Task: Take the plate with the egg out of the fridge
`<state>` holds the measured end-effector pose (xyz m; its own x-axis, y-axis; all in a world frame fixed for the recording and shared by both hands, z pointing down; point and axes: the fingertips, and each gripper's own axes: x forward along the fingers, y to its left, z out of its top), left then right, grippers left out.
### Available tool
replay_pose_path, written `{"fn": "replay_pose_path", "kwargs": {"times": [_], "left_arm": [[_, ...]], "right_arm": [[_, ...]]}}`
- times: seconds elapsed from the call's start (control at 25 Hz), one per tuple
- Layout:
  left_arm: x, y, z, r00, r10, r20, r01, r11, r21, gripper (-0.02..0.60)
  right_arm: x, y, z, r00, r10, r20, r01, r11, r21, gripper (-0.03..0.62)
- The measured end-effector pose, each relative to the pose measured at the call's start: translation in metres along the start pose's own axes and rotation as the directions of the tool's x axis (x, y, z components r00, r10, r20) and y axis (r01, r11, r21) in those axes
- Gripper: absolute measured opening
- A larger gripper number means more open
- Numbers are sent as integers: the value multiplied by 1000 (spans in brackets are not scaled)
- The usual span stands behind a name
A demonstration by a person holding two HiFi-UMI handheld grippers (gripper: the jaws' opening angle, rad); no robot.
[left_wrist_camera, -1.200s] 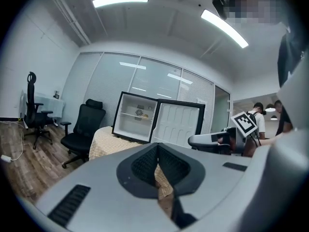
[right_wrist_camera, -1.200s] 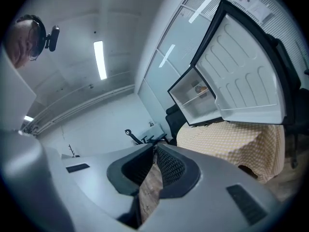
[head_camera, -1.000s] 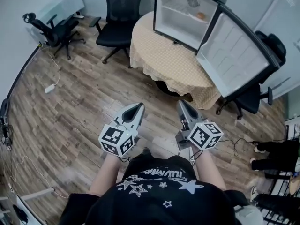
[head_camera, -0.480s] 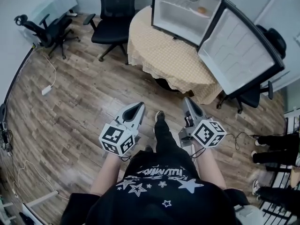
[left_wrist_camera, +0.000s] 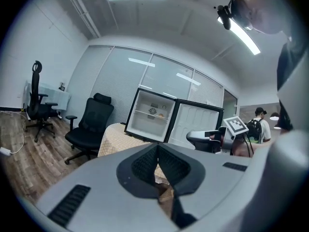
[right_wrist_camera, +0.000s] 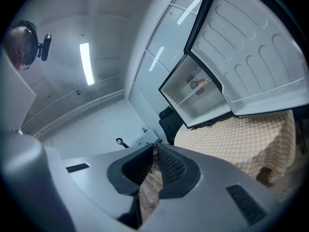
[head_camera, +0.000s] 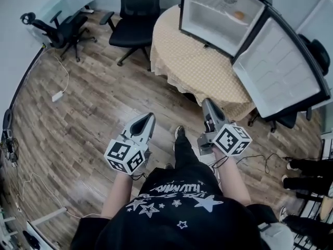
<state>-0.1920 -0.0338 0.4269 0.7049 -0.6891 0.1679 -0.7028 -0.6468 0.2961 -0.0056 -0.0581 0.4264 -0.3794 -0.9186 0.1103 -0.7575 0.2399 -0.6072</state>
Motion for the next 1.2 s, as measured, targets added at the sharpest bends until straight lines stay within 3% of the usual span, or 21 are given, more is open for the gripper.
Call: {"fn": "replay_pose_path", "kwargs": {"times": [0.6,1.2], "left_arm": [[120,23,65,1000,-24,-2,24,993,119,3],[249,49,110,997,-77,-3,77,983,170,3]], "right_arm": [[79,-71,78,999,-45,29,45,999,-16,43],[174,-147,153,996,-47,76,42,998,55,43]]}}
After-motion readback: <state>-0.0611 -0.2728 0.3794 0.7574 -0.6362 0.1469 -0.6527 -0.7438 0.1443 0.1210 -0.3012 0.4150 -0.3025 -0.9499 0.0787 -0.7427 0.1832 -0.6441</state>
